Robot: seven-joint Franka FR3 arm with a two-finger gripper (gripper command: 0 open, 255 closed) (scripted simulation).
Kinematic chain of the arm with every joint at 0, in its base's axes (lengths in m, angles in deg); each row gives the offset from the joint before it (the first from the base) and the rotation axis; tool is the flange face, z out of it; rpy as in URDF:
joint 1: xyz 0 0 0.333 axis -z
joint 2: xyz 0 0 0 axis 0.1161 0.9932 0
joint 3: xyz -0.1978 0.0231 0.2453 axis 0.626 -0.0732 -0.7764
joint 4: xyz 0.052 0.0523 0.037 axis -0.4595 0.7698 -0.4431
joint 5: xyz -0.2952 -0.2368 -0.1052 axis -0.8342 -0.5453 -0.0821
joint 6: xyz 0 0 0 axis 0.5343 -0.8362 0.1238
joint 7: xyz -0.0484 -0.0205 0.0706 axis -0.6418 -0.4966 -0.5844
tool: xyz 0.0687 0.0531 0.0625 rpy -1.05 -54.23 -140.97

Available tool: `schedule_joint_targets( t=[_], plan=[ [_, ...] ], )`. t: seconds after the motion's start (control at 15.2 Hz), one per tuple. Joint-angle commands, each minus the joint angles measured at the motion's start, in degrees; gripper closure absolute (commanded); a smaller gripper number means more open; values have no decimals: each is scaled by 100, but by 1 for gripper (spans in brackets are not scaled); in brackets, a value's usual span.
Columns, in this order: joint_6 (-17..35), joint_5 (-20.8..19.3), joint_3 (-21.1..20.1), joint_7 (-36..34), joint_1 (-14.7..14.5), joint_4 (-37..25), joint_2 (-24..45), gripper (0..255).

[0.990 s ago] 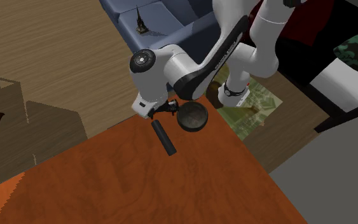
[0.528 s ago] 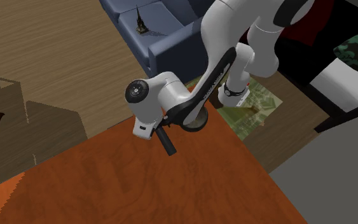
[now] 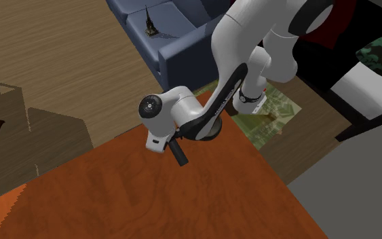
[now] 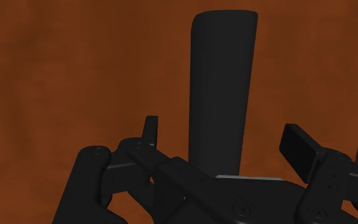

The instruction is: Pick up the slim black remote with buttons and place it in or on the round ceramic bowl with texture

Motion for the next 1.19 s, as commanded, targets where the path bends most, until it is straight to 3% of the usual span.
schedule_joint_targets(
  t=[0.0,0.33,0.4,1.12],
  plan=[
    [38,11,-2,9,2,20,16,0],
    [36,11,-2,9,2,19,16,0],
    [36,11,-2,9,2,19,16,255],
    [-106,-52,9,-36,-8,-27,-91,255]
  ],
)
